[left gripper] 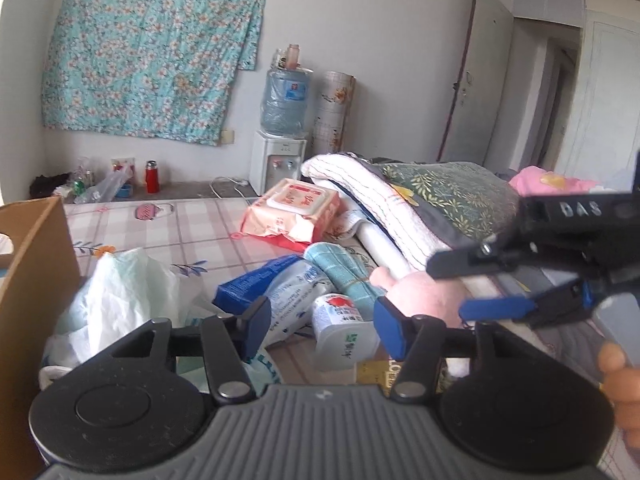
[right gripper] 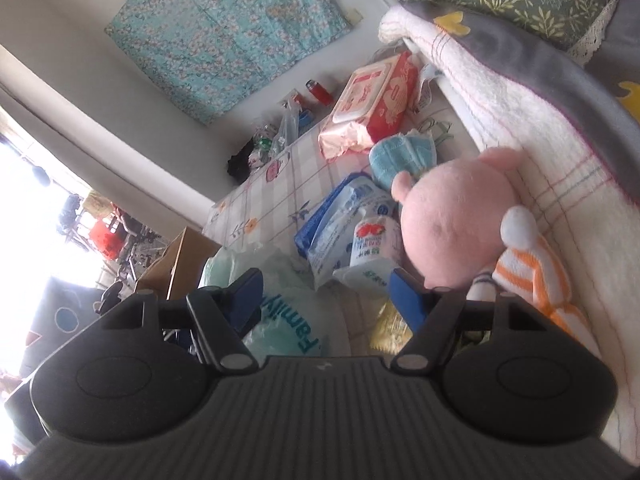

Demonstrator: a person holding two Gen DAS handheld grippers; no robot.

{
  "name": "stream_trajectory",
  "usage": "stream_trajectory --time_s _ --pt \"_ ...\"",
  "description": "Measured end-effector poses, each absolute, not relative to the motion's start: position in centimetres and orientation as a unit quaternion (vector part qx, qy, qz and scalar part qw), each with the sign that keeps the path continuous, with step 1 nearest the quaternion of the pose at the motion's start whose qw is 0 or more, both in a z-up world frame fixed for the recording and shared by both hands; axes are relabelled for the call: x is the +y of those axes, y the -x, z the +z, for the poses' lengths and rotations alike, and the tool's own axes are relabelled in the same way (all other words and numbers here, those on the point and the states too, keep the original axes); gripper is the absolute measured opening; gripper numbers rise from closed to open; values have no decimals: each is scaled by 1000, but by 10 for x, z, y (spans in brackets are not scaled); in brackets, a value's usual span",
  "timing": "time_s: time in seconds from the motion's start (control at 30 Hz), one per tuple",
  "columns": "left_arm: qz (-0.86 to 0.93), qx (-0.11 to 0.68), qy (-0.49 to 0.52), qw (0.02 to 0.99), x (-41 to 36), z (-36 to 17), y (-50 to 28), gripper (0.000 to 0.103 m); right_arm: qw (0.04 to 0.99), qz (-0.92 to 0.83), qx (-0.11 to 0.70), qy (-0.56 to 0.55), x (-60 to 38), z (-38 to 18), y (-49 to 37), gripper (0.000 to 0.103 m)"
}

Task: Organize soft objects
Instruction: 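Move the left tool back over the bedsheet toward the blue wet-wipe pack, then close the left tool on the blue-and-white wet-wipe pack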

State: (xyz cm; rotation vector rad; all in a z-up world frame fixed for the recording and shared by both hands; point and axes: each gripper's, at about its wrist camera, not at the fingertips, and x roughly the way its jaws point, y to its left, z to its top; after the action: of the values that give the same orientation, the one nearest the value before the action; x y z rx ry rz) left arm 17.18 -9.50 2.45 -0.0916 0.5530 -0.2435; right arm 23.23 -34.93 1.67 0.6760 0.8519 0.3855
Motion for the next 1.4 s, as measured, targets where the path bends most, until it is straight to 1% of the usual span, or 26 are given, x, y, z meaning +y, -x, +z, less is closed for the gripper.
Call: stream_trajectory --time_s 0.07,0.1,0.17,0.23,0.33,0.43,0.5,0.53,0.6,0.63,0.7,0.77,0.83,0.97,1.07,1.2,1.27,1.33,1.4 --pt "-128 272 43 953 -98 21 -173 51 841 178 402 -315 -350 17 -240 70" --pt "-130 272 39 953 -102 20 -175 50 842 176 404 -313 -351 18 -245 70" --pt "-131 274 29 952 -107 19 -181 43 843 176 407 -305 -351 22 -257 70" --pt "-127 280 21 951 -109 21 -190 40 838 185 413 -304 -349 26 -269 70" --pt "-101 296 8 950 -103 28 -207 37 812 215 433 -328 -340 29 -292 70" --pt "-85 321 -11 943 -88 42 -225 37 791 228 464 -327 -319 26 -322 70" --pt "-95 354 -40 930 -81 50 -239 38 779 232 489 -317 -304 21 -344 70" --pt "-105 373 -53 920 -77 54 -246 39 773 225 504 -315 -298 17 -355 70" --pt "-126 403 -70 904 -73 56 -260 47 758 222 528 -312 -287 7 -376 70" --pt "-133 413 -79 897 -72 55 -266 52 753 215 537 -312 -284 2 -385 70" --pt "-140 417 -114 891 -76 51 -278 58 740 199 564 -309 -278 -10 -401 70" --pt "-147 407 -160 888 -84 44 -289 70 728 181 582 -314 -275 -23 -412 70" --pt "-155 407 -192 879 -94 31 -300 70 716 173 594 -323 -274 -34 -420 71" --pt "-179 442 -199 856 -109 4 -324 70 707 161 599 -340 -274 -39 -429 73" --pt "-184 461 -211 842 -118 -12 -335 70 697 154 599 -362 -281 -43 -433 73" --pt "-190 481 -220 827 -126 -27 -344 71 696 159 589 -378 -292 -43 -430 73" --pt "-191 483 -230 823 -131 -31 -346 76 693 164 583 -391 -297 -44 -428 73" --pt "-188 480 -250 820 -136 -35 -346 76 691 168 579 -399 -300 -45 -427 73" --pt "-186 482 -243 821 -136 -37 -348 76 691 171 574 -405 -303 -46 -426 73"
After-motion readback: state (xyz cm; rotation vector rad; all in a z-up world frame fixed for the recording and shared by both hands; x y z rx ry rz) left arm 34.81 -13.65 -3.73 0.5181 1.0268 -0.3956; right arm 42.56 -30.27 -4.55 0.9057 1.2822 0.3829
